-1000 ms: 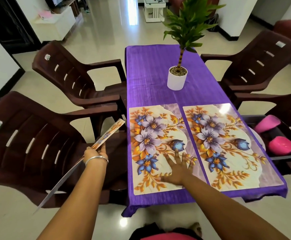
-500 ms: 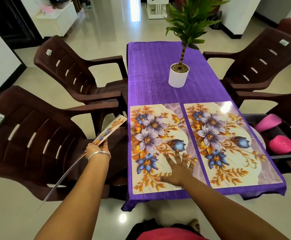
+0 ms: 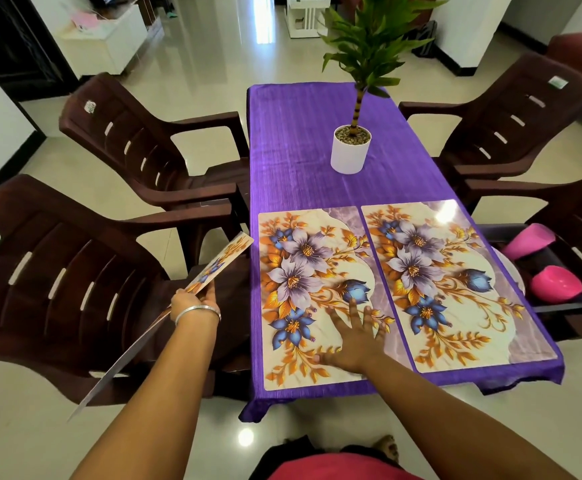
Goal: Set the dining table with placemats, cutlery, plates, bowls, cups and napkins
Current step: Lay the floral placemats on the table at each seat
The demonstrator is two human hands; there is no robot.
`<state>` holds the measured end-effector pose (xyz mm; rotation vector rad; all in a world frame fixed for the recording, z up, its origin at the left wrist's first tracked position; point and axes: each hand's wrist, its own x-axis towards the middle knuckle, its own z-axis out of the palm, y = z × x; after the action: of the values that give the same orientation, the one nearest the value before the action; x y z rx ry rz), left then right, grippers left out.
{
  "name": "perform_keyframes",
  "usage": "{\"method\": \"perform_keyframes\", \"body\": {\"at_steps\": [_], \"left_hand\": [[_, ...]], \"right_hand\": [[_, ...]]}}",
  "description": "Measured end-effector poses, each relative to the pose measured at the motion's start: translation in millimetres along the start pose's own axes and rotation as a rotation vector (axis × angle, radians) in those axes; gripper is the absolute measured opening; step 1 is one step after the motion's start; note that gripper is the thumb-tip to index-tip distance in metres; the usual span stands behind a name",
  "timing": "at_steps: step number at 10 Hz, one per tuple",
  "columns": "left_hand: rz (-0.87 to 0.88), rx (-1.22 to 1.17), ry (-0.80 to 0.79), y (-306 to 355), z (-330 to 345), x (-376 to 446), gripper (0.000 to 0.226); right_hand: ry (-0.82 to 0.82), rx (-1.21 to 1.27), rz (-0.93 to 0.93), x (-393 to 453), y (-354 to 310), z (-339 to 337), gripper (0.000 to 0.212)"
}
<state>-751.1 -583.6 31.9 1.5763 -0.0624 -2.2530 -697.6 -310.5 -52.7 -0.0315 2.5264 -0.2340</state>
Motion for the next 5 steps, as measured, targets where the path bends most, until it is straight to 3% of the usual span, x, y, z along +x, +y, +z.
{"method": "perform_keyframes", "body": {"at_steps": [1,2,4,5], "left_hand": [[0.224,0.701,0.031,-1,-2,2,0.037],[0.263,0.495,-0.083,0,-7,-9,0.012],[0.272,0.447,-0.121,1,-8,-14,0.03],[0.303,0.606,-0.118,0,-10,-12,0.039]], "right_hand": [[-0.001,0.002,0.0,1,0,0,0.108],[-0.004,-0.005,0.002,2,-1,-1,0.108],[-0.003,0.003,0.0,4,-1,-2,0.109],[-0.004,0.002,0.004,5,0,-2,0.109]]}}
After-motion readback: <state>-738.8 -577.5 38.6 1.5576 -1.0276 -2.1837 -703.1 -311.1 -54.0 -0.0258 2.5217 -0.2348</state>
